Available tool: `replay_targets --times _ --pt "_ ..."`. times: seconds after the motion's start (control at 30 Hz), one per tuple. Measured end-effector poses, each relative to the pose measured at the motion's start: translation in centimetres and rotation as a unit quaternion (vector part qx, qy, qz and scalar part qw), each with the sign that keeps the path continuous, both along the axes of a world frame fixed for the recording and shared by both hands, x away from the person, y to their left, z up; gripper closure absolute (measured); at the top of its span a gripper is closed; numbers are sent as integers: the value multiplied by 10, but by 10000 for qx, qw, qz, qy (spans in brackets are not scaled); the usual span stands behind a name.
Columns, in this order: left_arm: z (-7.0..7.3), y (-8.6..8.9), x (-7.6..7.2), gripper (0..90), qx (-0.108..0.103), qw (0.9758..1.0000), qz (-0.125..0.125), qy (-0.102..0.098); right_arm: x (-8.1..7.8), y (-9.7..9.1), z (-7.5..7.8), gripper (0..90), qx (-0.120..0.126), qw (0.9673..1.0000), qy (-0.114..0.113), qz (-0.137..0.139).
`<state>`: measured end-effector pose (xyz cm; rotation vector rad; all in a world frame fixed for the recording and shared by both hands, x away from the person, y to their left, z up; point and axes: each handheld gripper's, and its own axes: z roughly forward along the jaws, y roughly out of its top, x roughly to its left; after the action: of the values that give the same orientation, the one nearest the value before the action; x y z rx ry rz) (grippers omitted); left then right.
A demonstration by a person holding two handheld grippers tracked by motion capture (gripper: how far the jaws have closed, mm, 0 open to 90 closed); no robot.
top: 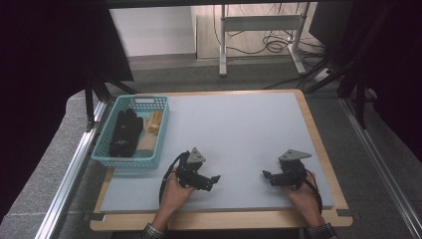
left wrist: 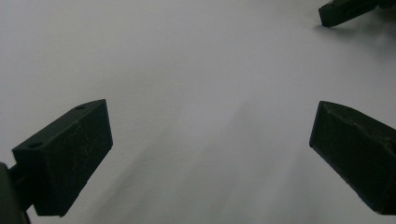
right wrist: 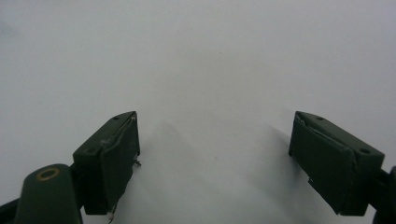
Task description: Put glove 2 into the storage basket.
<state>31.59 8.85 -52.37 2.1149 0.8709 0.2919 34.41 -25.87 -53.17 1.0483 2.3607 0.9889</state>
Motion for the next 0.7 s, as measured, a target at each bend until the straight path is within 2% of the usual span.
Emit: replay_targets --times 0.3,0.5,0.57,0.7 --pt "-14 -5 -1 0 257 9996 -35 65 0 0 0 157 1 10000 -1 0" --pt "-21 -11 -1 0 569 9983 -8 83 0 0 0 157 0 10000 -1 0" --pt "-21 -12 -2 0 602 9982 -5 50 0 0 0 157 0 10000 -1 -1" --pt "-22 -12 -1 0 580 9982 1 124 0 0 0 157 -1 10000 -3 1"
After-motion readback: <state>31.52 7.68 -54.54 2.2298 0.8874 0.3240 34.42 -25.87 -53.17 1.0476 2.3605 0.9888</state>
